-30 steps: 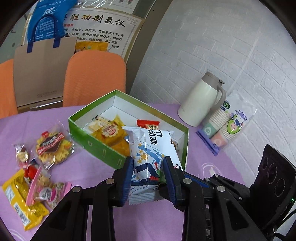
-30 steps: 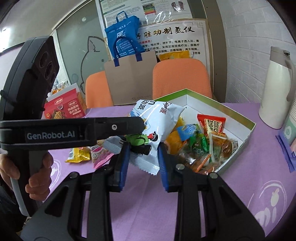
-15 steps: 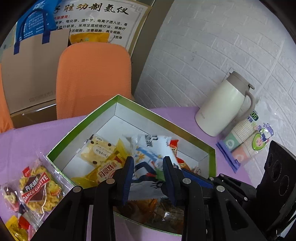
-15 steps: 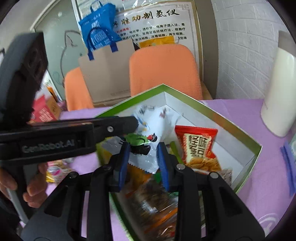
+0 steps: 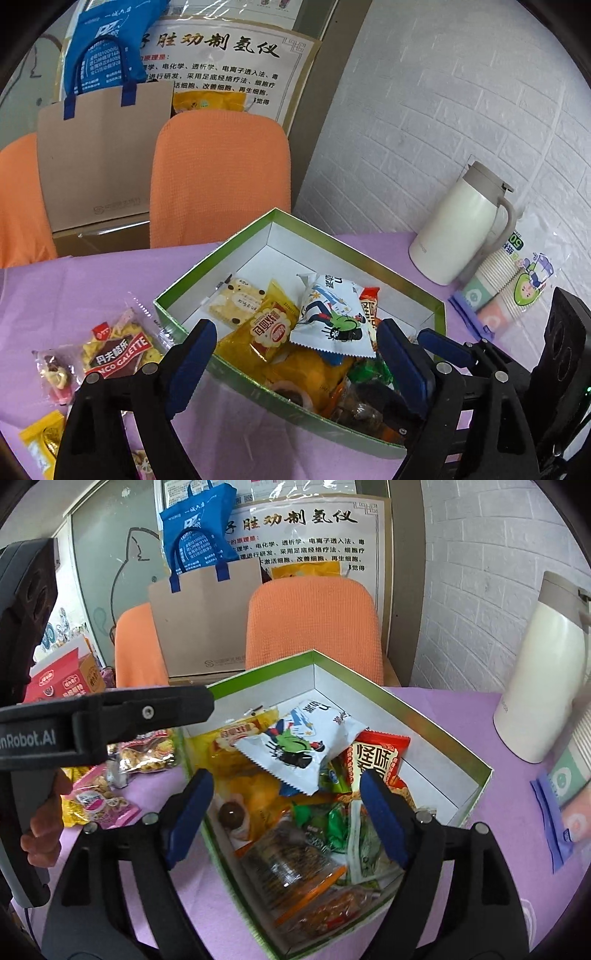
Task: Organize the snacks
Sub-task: 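Carry the white bag into the green box and open both tools, then move both tools back to the snack pile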
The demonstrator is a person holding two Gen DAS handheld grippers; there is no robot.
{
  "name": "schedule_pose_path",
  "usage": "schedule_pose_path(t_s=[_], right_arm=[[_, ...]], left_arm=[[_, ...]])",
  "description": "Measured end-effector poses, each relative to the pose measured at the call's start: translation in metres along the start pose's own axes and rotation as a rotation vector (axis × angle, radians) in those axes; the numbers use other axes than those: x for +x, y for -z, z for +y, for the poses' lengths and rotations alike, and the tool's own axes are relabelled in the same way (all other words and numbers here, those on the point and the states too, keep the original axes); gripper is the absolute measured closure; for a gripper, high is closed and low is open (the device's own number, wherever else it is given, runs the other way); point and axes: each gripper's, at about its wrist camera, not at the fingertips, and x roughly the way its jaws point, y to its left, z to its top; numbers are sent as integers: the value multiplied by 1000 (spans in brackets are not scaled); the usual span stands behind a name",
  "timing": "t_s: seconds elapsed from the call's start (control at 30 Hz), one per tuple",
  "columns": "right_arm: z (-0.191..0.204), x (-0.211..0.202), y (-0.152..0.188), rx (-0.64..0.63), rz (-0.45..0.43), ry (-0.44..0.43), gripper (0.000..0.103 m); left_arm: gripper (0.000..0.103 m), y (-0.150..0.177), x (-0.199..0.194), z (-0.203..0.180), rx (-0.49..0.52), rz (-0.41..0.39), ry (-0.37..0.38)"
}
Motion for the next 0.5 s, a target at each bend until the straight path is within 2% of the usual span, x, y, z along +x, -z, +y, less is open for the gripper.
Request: schedule_pose_path(t_s=[0.17, 0.23, 0.33, 0.5], right_arm=[[18, -35, 2, 6, -32, -32, 12], [26, -49, 5, 5, -50, -50, 7], [41, -68, 13, -13, -79, -70, 5], [72, -84, 31, -73, -119, -116, 1]], left_arm=[[13, 11, -44, -1, 13, -26, -6], [13, 19, -64, 1, 16, -38, -32], [12, 37, -94, 6, 18, -47, -72], [12, 75, -129, 27, -14, -11, -140]])
